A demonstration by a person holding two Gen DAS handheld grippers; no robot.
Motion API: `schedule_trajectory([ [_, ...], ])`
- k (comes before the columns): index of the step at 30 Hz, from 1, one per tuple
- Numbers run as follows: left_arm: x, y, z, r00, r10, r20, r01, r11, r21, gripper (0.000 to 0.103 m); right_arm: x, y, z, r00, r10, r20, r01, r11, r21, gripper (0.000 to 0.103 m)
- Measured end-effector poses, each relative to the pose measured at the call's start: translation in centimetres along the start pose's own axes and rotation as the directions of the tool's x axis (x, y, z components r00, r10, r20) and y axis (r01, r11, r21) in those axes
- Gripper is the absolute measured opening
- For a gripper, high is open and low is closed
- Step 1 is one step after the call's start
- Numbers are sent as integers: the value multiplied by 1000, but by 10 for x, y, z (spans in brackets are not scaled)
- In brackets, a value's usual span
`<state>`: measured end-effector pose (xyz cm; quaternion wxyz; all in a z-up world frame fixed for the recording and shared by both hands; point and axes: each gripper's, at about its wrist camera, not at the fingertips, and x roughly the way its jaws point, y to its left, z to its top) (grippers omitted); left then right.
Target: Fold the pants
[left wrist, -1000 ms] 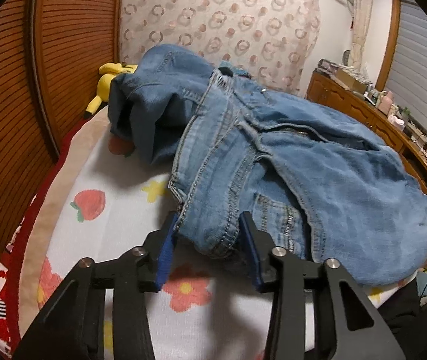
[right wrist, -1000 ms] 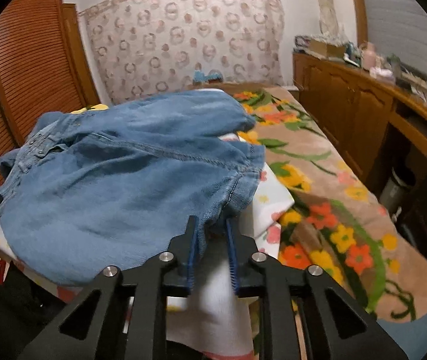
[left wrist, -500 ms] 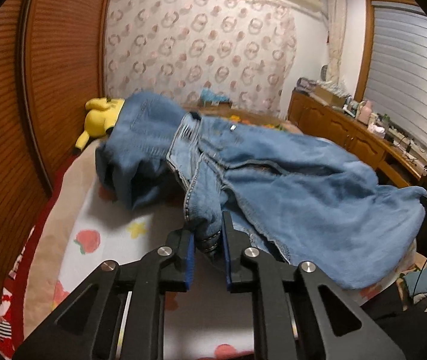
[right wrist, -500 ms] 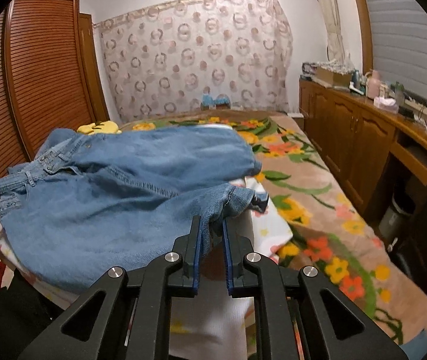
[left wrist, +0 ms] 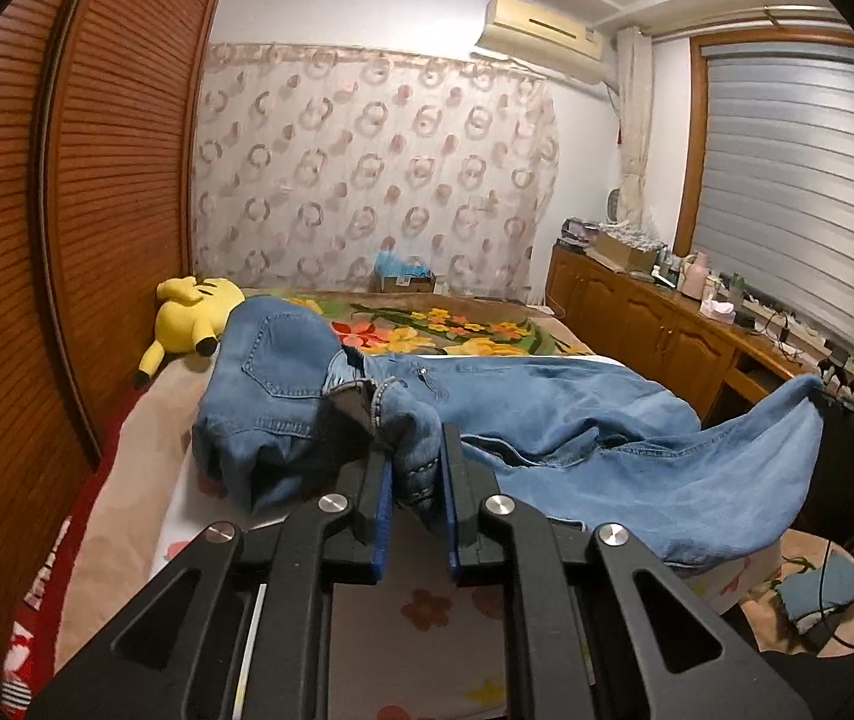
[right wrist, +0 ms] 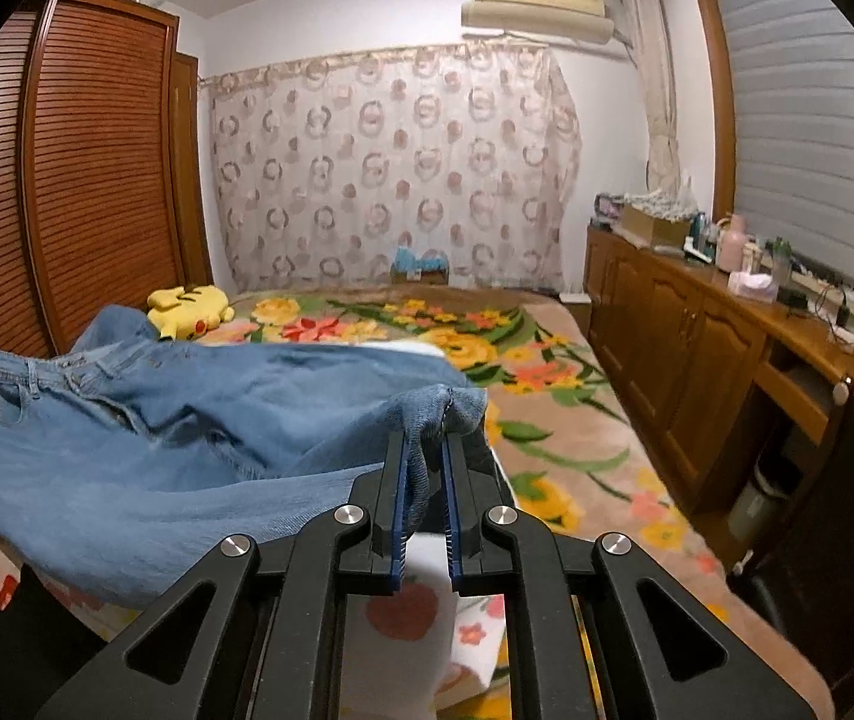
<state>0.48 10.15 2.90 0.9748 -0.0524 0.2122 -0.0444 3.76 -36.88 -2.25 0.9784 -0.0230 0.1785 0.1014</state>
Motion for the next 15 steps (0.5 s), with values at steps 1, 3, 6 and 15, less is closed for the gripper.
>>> schedule_trajectory([
  [1,3,0,1,1000,1,-4,-1,1000,3,14,2,1,-2,1000,0,0,0,1000,-4,10],
  [3,11,1,2,1000,0,-14,1,1000,5,14,8,5,-8,1000,1,-3,-1,1000,-8,10],
  [6,22,0,4,1000,-2,-22,2,1000,5,14,16,9,-10,1000,7,-7,-7,1000,-13,10],
  [15,59,-3,32,999,32,-13,-31,998,51,14,50,12,5,1000,-24,7,24,997,-69,10],
])
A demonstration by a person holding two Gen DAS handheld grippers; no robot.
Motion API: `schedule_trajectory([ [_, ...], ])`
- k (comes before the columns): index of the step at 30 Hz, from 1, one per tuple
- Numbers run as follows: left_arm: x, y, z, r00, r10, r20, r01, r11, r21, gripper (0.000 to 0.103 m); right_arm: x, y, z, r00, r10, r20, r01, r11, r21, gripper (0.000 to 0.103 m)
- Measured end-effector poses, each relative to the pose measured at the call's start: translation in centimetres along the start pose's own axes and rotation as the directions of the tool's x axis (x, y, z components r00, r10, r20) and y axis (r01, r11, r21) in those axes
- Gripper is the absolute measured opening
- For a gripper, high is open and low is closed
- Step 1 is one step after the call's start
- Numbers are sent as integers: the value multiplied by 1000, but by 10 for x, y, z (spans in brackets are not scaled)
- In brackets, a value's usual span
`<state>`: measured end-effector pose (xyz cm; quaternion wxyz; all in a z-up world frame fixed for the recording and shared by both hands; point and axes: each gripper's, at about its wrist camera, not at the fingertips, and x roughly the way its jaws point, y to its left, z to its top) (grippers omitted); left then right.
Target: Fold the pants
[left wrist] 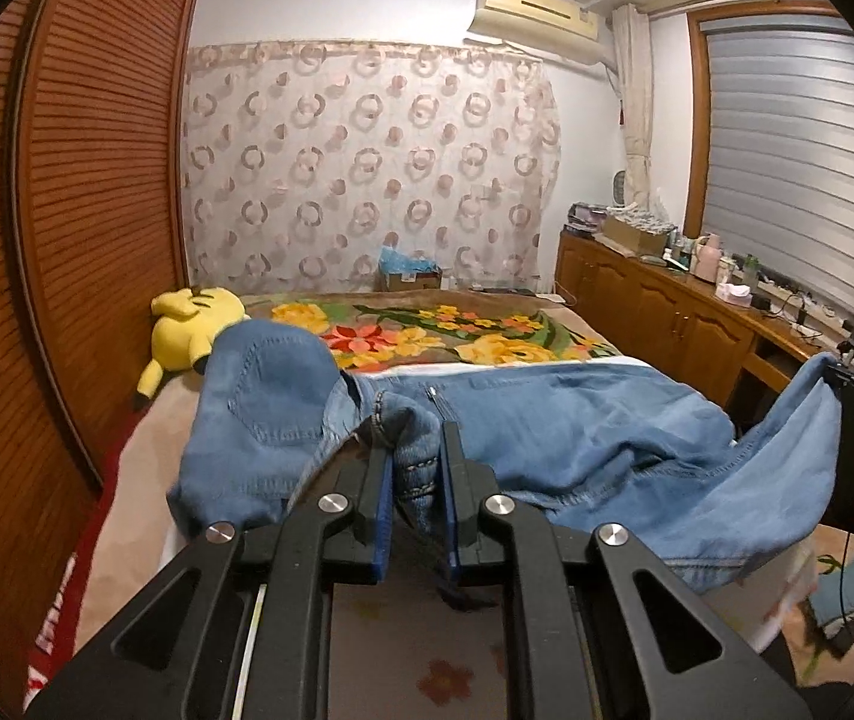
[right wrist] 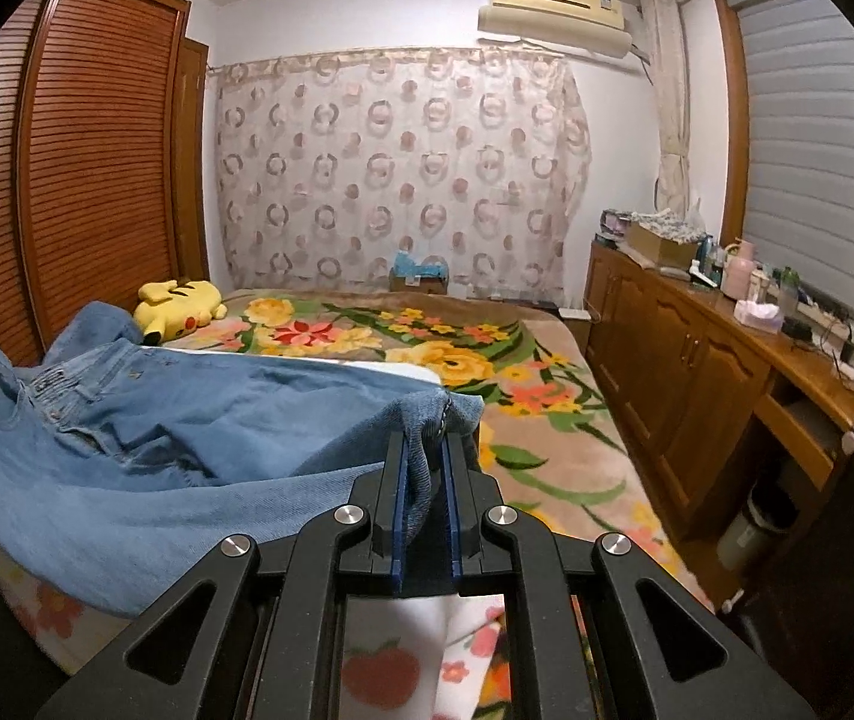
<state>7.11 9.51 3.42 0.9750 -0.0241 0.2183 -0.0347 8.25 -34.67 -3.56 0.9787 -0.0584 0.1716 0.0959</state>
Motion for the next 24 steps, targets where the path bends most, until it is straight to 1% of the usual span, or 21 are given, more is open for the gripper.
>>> schedule_trajectory([
  [6,29,8,15,1000,21,-8,-21,1000,3,14,28,-1,7,1000,-9,-17,8,1000,-9,10],
  [11,48,8,23,999,30,-20,-30,1000,11,14,42,-3,18,1000,-8,-26,8,1000,-14,10],
  [14,59,9,32,999,29,-28,-28,1000,6,14,50,-9,25,999,-3,-33,3,1000,5,10],
  [16,67,11,40,999,23,-34,-24,1000,-6,14,49,-10,25,999,1,-39,-1,1000,18,10],
  [19,77,10,51,999,23,-42,-23,1000,1,14,55,-11,33,999,4,-48,-3,1000,16,10],
  [24,97,6,74,999,24,-47,-24,1000,6,14,65,-20,45,998,10,-57,-8,999,44,10],
])
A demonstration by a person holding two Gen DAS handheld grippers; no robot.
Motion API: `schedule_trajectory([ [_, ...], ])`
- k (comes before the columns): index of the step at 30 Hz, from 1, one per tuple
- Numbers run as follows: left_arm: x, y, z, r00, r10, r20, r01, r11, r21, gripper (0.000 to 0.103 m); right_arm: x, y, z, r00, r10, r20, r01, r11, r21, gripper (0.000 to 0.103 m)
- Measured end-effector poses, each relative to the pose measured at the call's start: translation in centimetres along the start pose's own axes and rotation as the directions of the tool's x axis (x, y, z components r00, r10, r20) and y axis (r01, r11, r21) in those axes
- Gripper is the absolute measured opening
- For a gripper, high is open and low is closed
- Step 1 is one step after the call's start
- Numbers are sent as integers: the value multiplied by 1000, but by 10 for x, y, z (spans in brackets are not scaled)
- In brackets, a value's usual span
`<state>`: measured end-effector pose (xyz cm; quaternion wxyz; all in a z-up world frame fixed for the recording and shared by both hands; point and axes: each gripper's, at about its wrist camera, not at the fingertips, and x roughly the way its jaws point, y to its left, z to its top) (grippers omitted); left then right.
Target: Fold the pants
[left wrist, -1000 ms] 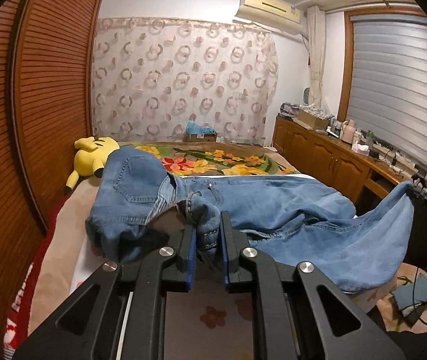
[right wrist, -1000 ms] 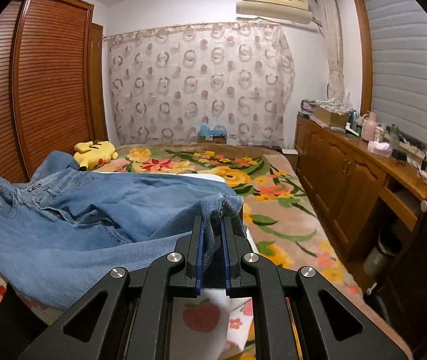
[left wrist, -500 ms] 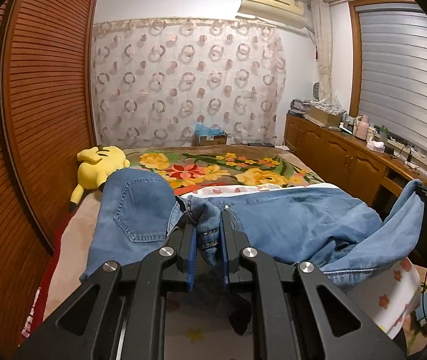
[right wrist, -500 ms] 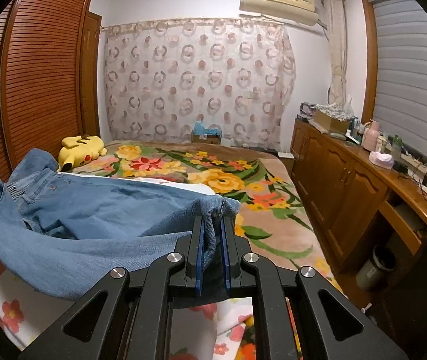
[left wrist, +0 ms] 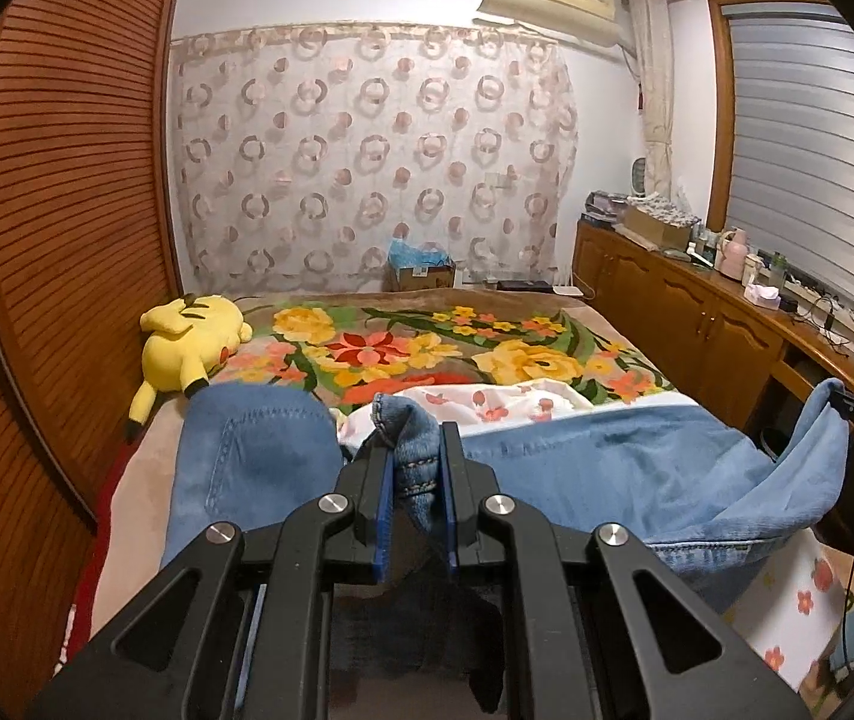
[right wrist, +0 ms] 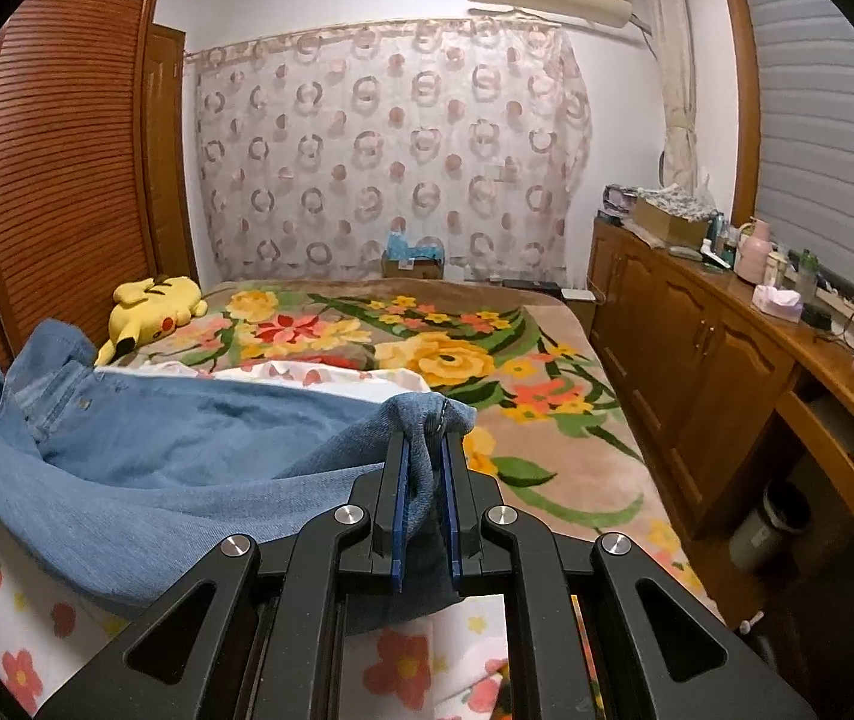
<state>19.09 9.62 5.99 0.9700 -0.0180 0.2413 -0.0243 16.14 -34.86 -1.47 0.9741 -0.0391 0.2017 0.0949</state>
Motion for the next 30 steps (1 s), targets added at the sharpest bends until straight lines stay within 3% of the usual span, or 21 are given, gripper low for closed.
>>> schedule_trajectory([
  [10,62,-1,34,998,16,-60,-14,999,29,14,45,1,22,998,-20,-52,20,1000,15,10],
  [22,135,8,19,983,24,-184,-22,1000,13,14,84,10,30,986,-31,-166,31,1000,-5,10],
  [27,142,8,13,978,36,-206,-34,999,12,27,78,12,41,985,-41,-168,43,999,6,15],
  [30,133,8,14,981,45,-187,-44,999,11,41,70,14,48,988,-40,-152,42,999,11,19],
])
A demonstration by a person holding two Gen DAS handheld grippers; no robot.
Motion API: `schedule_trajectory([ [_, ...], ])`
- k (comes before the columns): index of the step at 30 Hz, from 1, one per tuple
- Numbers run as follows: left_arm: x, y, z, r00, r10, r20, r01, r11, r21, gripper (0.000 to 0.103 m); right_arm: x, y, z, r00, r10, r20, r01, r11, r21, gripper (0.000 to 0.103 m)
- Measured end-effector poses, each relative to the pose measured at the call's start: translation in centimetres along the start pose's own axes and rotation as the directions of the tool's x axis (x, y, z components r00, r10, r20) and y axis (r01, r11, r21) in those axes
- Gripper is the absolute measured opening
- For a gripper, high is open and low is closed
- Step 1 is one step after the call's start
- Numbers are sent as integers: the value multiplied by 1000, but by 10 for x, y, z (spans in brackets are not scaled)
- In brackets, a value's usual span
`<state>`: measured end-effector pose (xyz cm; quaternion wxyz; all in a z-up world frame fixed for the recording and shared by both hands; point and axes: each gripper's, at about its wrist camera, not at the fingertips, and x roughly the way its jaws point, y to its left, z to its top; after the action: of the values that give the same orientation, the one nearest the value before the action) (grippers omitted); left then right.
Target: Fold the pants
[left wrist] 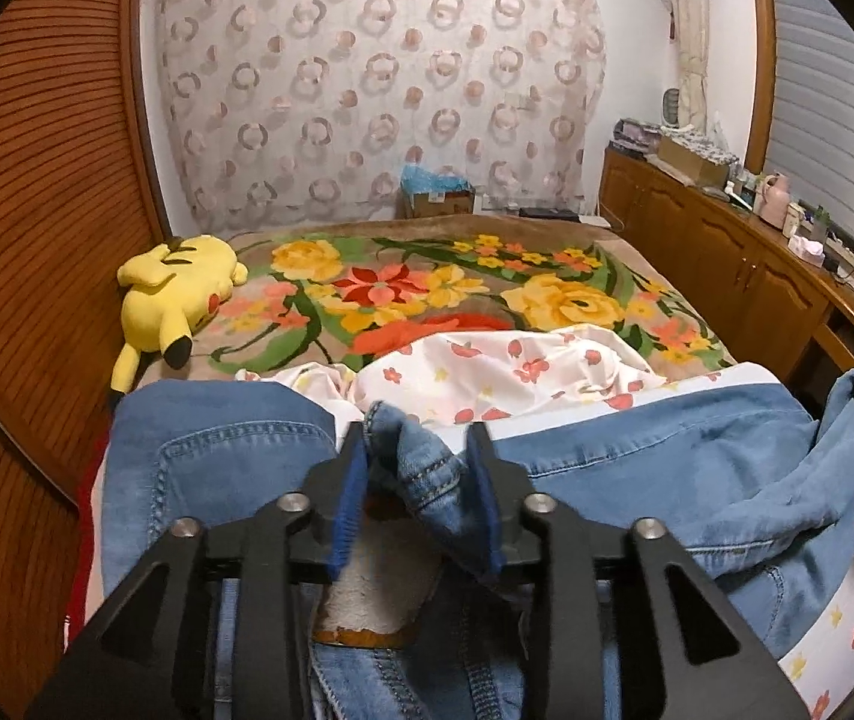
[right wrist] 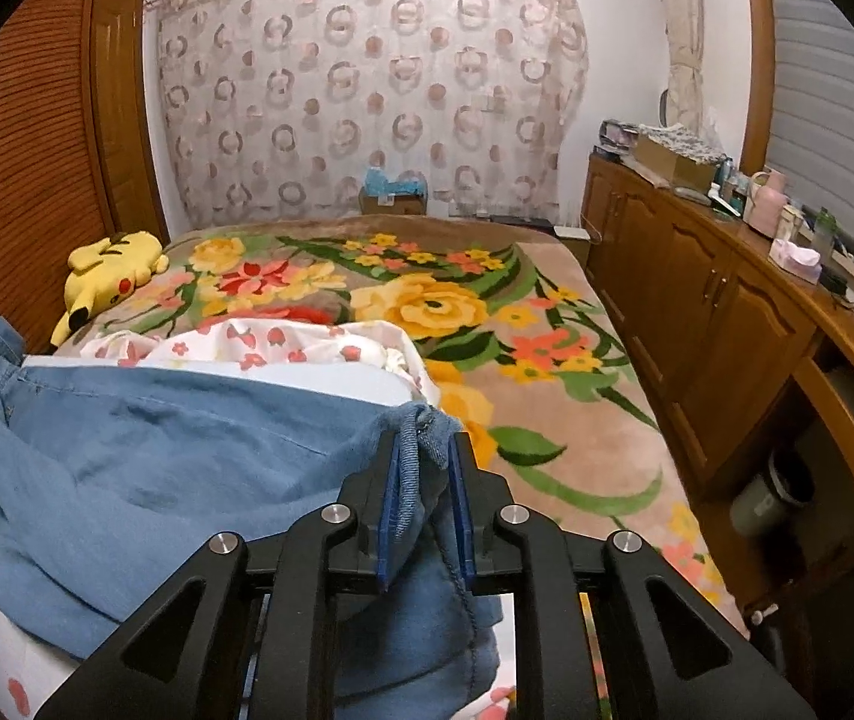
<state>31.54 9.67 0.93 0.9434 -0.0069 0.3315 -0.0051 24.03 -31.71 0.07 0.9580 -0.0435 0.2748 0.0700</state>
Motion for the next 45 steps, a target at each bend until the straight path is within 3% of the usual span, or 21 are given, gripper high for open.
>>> schedule_trajectory([
  [1,-5,2,1,1000,-1,14,1,1000,-2,47,-1,2,0,1000,2,7,-2,1000,0,20],
  [8,-24,3,1,999,-16,50,15,1000,6,50,-27,27,3,996,66,57,-65,998,-26,39],
  [11,-24,-1,-8,998,-47,44,46,999,21,71,-28,41,-2,990,136,45,-134,990,-49,43],
  [16,-21,-16,-22,995,-99,19,98,994,52,79,-22,65,-8,968,251,5,-250,965,-79,43],
  [25,-8,-42,-50,984,-170,-53,174,982,68,80,7,90,-5,923,367,-111,-380,915,-135,47],
  [37,-10,-43,-58,985,-164,-61,168,983,69,80,69,88,24,898,317,-305,-382,905,-186,48],
  [38,-12,-40,-57,986,-158,-55,161,985,68,80,72,90,27,899,319,-301,-387,899,-203,47],
  [39,-13,-35,-57,987,-153,-51,156,986,65,80,74,92,30,894,327,-305,-399,891,-216,30],
  [41,-16,-26,-54,990,-134,-42,136,989,56,80,78,96,37,891,334,-308,-413,878,-242,10],
  [42,-17,-21,-52,992,-124,-38,125,991,51,80,78,98,42,900,322,-293,-399,878,-263,4],
  [45,-19,-4,-48,995,-92,-23,93,995,32,80,75,98,58,930,294,-220,-351,888,-297,3],
])
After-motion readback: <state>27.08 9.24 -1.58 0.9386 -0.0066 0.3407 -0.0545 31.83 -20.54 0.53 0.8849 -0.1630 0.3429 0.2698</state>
